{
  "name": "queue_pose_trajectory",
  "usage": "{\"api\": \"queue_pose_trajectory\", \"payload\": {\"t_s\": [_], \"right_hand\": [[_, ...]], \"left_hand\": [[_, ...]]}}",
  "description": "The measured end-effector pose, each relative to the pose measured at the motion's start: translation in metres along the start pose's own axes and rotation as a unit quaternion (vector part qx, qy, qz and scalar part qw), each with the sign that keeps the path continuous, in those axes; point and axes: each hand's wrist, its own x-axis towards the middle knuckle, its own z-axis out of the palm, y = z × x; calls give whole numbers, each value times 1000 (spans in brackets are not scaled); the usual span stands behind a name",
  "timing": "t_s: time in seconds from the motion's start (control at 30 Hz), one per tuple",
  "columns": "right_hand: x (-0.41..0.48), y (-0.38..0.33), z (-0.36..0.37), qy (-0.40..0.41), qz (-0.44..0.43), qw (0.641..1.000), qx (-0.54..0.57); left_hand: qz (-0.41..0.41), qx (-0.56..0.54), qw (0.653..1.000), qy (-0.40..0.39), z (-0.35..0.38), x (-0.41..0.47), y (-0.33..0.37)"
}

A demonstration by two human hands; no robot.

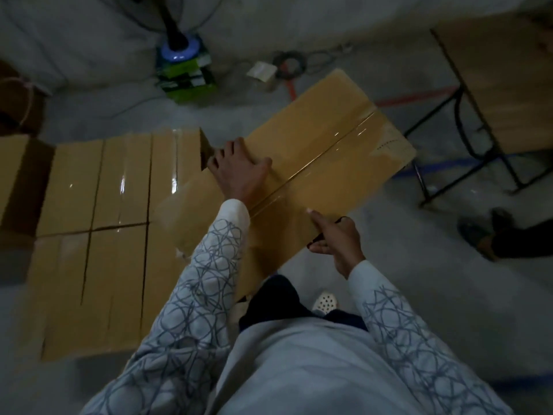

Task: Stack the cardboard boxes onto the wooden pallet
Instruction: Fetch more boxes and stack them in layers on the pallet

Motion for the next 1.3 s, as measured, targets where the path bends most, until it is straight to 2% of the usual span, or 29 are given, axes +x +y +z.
{"api": "queue_pose_trajectory", "payload": {"t_s": [0.17, 0.3, 0.47, 0.67, 0.83, 1.03, 1.17, 1.3], "right_hand": [[61, -53, 26, -23, -67, 989, -132], [127, -79, 65, -47, -72, 976, -200], [182, -136, 127, -102, -65, 960, -254], [275, -165, 203, -143, 9, 953, -269], [414, -143, 274, -140, 24, 934, -329], [580, -41, 358, -177, 48, 901, -393], [629, 5, 378, -190, 101, 895, -390], [646, 14, 381, -194, 142, 879, -413]], "left_hand": [[-94, -7, 995, 29, 2, 50, 0], [-186, -17, 982, 17, 18, 95, -15], [-257, -57, 965, -2, 45, 170, -57], [-320, -71, 944, -45, 98, 255, -114], [-377, -115, 912, -109, 218, 307, -207], [-445, -136, 877, -117, 376, 339, -320], [-481, -142, 858, -113, 423, 349, -348], [-494, -138, 851, -111, 439, 353, -353]]}}
